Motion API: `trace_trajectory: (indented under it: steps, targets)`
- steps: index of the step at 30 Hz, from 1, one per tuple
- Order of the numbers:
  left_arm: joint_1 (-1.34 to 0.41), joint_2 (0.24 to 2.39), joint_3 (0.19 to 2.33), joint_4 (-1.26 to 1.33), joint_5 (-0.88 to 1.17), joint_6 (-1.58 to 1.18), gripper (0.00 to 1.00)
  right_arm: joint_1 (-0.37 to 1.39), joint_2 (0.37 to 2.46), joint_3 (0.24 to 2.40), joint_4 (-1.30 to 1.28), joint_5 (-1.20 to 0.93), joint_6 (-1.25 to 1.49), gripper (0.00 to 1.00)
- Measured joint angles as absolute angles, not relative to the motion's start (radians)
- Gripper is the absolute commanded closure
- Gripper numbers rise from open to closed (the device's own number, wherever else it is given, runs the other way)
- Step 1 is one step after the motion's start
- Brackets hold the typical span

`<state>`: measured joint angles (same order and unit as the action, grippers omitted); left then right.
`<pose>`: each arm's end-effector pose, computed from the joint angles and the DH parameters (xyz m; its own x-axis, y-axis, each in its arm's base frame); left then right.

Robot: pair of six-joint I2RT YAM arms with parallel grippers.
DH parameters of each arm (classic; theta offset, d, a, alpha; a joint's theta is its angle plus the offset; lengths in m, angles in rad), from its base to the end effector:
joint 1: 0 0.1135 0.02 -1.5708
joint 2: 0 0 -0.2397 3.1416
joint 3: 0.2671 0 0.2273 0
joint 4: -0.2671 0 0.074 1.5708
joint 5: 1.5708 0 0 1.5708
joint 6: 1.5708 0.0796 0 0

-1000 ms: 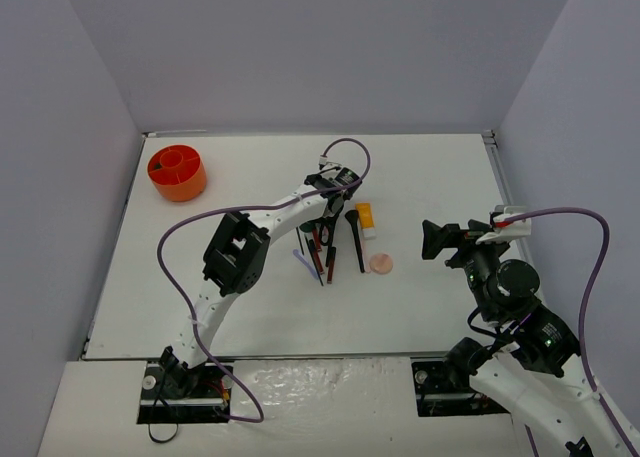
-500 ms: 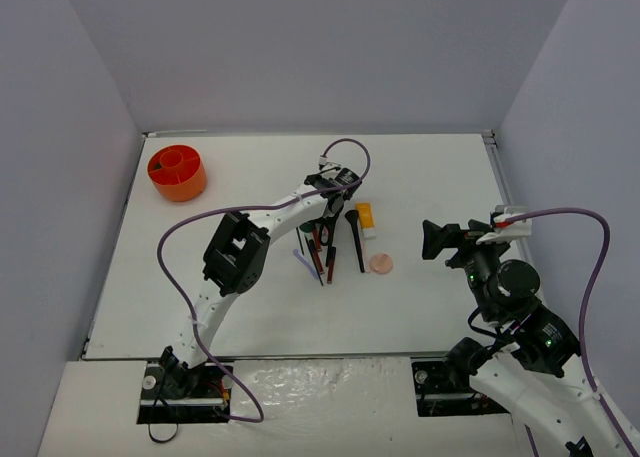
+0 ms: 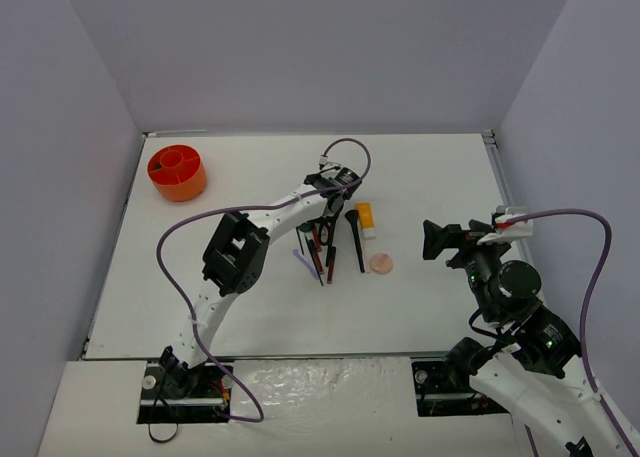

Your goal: Organize the makeup

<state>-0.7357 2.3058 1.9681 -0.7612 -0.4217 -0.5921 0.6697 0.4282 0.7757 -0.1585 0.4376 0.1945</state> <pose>0.3734 -0.2940 0.1447 -0.8127 0.0488 -0.5807 0.0251 0.9985 0.0488 0.1238 0.0550 0.3715 0.0989 0.3016 -0.9483 -0.2600 0.9277 0.2680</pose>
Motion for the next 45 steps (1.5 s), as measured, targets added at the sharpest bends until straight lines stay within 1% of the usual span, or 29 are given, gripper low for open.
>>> trace_trajectory:
  steps: [4,7,11,14,18,23,26,28,34,40,45]
  targets:
    - [-0.736,2.277,1.965,-0.762,-0.421,-0.576,1.00,0.670,0.426,0.776,-0.159,0.438,0.195,0.00]
    - [-0.732,2.216,1.952,-0.765,-0.420,-0.559,1.00,0.670,0.424,0.776,-0.159,0.437,0.196,0.00]
    - [-0.722,2.074,1.921,-0.773,-0.415,-0.527,1.00,0.670,0.422,0.776,-0.159,0.438,0.199,0.00]
    - [-0.678,1.940,1.876,-0.759,-0.395,-0.485,1.00,0.670,0.421,0.776,-0.160,0.437,0.201,0.00]
    - [-0.525,1.770,1.788,-0.714,-0.321,-0.398,1.00,0.670,0.421,0.776,-0.162,0.436,0.202,0.00]
    - [-0.198,1.680,1.748,-0.663,-0.111,-0.274,1.00,0.671,0.421,0.776,-0.162,0.424,0.205,0.00]
    - [-0.016,1.682,1.747,-0.640,0.006,-0.205,1.00,0.674,0.419,0.776,-0.162,0.415,0.206,0.00]
    - [0.076,1.692,1.747,-0.620,0.077,-0.166,1.00,0.676,0.415,0.776,-0.163,0.409,0.206,0.00]
    - [0.277,1.773,1.752,-0.525,0.314,-0.103,1.00,0.689,0.407,0.776,-0.163,0.394,0.206,0.00]
    - [0.328,1.888,1.777,-0.435,0.479,-0.081,1.00,0.696,0.407,0.776,-0.162,0.376,0.205,0.00]
    - [0.342,2.002,1.888,-0.412,0.551,-0.061,1.00,0.698,0.407,0.776,-0.162,0.372,0.202,0.00]
